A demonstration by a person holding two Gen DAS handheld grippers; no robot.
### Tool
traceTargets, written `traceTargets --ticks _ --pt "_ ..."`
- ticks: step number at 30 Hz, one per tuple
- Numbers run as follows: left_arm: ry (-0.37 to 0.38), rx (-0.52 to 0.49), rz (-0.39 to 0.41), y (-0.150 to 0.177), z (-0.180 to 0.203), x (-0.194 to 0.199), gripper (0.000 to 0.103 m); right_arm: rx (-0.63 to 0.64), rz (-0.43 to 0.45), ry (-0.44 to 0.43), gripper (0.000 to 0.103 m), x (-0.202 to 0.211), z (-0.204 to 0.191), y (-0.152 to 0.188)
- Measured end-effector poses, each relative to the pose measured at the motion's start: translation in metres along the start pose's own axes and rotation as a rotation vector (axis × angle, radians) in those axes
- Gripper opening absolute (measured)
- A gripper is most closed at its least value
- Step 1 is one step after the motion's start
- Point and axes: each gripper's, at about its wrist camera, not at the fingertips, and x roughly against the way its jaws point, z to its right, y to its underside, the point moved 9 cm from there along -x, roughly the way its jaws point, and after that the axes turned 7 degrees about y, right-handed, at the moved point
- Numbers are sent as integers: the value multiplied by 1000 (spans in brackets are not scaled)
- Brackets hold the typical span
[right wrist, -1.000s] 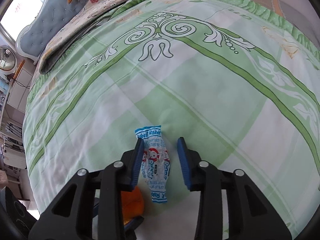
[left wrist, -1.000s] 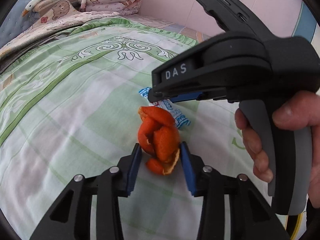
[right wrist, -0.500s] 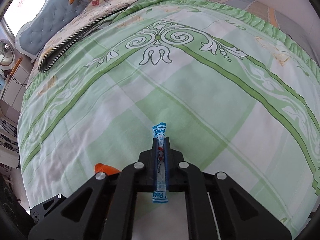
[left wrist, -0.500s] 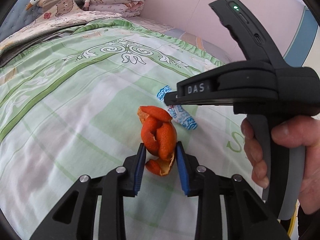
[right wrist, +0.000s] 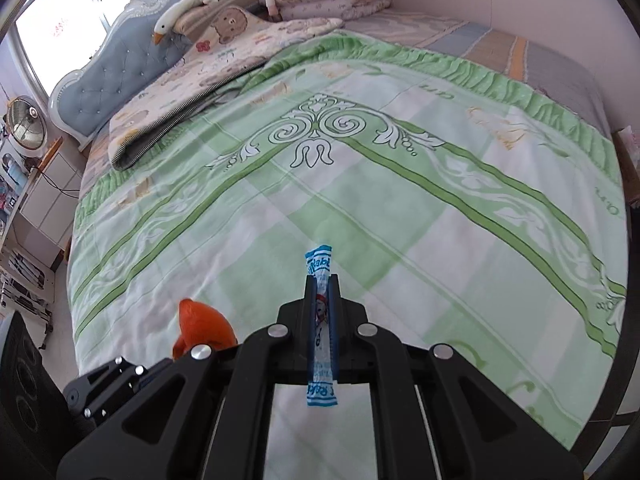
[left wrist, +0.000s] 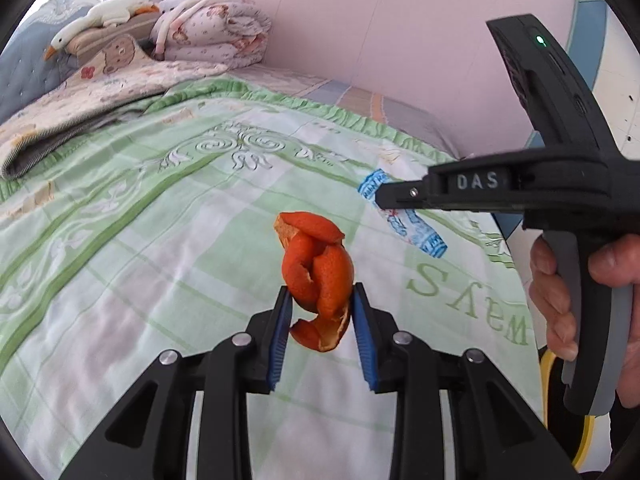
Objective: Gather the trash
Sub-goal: 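Carry the blue-white wrapper and orange peel over the bin with both tools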
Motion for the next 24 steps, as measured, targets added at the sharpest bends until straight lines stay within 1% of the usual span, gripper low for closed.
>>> traceTargets --ticks 2,4,7,9,11,18,24 --pt "-4 -30 17 -2 11 15 28 0 15 -1 5 18 4 8" --pt "17 -37 25 -3 20 28 28 -7 39 11 5 41 12 18" --pt "18 -59 45 -4 35 48 28 -28 66 19 5 73 27 35" --pt "39 -73 61 -4 49 63 28 -41 89 30 5 95 37 45" --pt "42 -94 76 -4 63 76 28 -52 114 39 5 118 46 56" --pt "112 -166 112 1 115 111 28 -113 198 86 5 194 84 102" --pt "165 -230 130 9 160 131 28 -189 245 122 5 240 120 142"
